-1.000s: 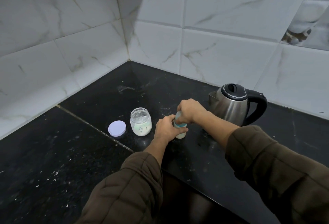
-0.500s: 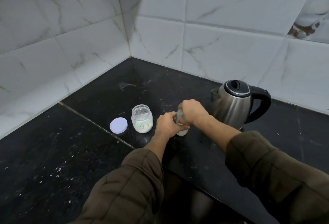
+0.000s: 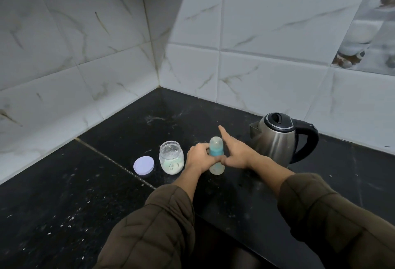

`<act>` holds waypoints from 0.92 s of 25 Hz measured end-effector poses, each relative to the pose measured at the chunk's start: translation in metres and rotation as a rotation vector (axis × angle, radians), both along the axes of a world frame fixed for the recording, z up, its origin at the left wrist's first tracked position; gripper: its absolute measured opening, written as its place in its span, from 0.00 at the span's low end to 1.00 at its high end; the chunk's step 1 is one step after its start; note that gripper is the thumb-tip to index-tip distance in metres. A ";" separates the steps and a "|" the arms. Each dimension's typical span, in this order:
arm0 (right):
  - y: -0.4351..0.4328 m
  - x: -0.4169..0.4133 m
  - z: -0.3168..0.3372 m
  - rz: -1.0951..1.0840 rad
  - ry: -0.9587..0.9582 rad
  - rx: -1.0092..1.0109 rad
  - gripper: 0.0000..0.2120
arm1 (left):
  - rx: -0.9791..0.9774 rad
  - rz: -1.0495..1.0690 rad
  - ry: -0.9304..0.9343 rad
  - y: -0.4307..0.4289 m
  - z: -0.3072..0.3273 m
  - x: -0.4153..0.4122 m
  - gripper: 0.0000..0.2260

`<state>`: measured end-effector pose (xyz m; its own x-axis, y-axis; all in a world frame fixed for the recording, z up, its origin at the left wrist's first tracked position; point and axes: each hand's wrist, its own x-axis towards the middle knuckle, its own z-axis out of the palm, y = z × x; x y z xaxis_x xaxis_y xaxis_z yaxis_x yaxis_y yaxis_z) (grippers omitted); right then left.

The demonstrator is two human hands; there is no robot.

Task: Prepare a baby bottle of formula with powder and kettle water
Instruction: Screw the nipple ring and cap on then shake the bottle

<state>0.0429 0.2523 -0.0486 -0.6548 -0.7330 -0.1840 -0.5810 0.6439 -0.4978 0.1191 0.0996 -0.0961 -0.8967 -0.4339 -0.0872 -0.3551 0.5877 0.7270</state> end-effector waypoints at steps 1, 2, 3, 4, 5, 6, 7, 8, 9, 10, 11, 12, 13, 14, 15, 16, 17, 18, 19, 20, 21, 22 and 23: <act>0.001 -0.001 0.001 -0.001 -0.001 -0.032 0.59 | 0.000 -0.005 0.019 -0.002 0.005 -0.002 0.19; 0.000 -0.001 0.002 -0.007 -0.005 -0.065 0.62 | -0.004 -0.012 0.039 -0.004 0.012 -0.005 0.21; -0.002 -0.002 0.002 -0.015 -0.015 -0.102 0.63 | -0.002 -0.013 0.059 -0.006 0.019 -0.009 0.21; -0.004 -0.002 0.003 -0.030 -0.020 -0.143 0.64 | 0.004 -0.010 0.080 -0.007 0.026 -0.012 0.20; -0.007 -0.002 0.004 -0.046 -0.002 -0.185 0.64 | 0.009 -0.005 0.104 -0.008 0.034 -0.015 0.19; -0.010 -0.003 0.004 -0.057 0.038 -0.228 0.63 | 0.013 -0.001 0.126 -0.010 0.041 -0.018 0.17; -0.013 -0.004 0.006 -0.064 0.090 -0.264 0.61 | 0.020 0.002 0.147 -0.011 0.048 -0.018 0.17; -0.016 -0.004 0.009 -0.066 0.136 -0.296 0.59 | 0.031 0.001 0.166 -0.013 0.054 -0.018 0.16; -0.018 -0.004 0.013 -0.061 0.165 -0.322 0.56 | 0.042 -0.002 0.185 -0.015 0.058 -0.018 0.16; -0.021 -0.004 0.018 -0.049 0.177 -0.344 0.55 | 0.059 -0.001 0.208 -0.019 0.060 -0.017 0.16; -0.023 -0.004 0.022 -0.030 0.178 -0.361 0.54 | 0.087 0.006 0.236 -0.022 0.062 -0.015 0.15; -0.024 -0.005 0.027 -0.007 0.179 -0.376 0.53 | 0.125 0.024 0.271 -0.026 0.064 -0.014 0.15; -0.024 -0.007 0.032 0.007 0.198 -0.390 0.52 | 0.157 0.053 0.301 -0.030 0.064 -0.012 0.15; -0.023 -0.010 0.037 -0.001 0.226 -0.416 0.51 | 0.175 0.087 0.315 -0.034 0.065 -0.011 0.17; -0.023 -0.016 0.041 -0.044 0.248 -0.460 0.49 | 0.178 0.124 0.317 -0.038 0.065 -0.009 0.19; -0.023 -0.022 0.047 -0.117 0.243 -0.540 0.48 | 0.175 0.161 0.314 -0.042 0.065 -0.008 0.21; -0.024 -0.028 0.054 -0.225 0.211 -0.645 0.47 | 0.171 0.193 0.316 -0.045 0.065 -0.007 0.21; -0.026 -0.034 0.062 -0.347 0.146 -0.773 0.46 | 0.163 0.222 0.314 -0.047 0.066 -0.007 0.21; -0.029 -0.039 0.069 -0.466 0.048 -0.906 0.46 | 0.151 0.248 0.303 -0.048 0.067 -0.008 0.22; -0.031 -0.041 0.076 -0.546 -0.070 -1.035 0.46 | 0.131 0.273 0.292 -0.048 0.068 -0.010 0.25; -0.034 -0.042 0.080 -0.568 -0.181 -1.109 0.46 | 0.101 0.296 0.282 -0.048 0.069 -0.011 0.26; -0.035 -0.040 0.082 -0.520 -0.272 -1.111 0.47 | 0.067 0.318 0.272 -0.048 0.069 -0.012 0.27; -0.036 -0.034 0.083 -0.426 -0.337 -1.053 0.47 | 0.031 0.333 0.259 -0.048 0.068 -0.013 0.27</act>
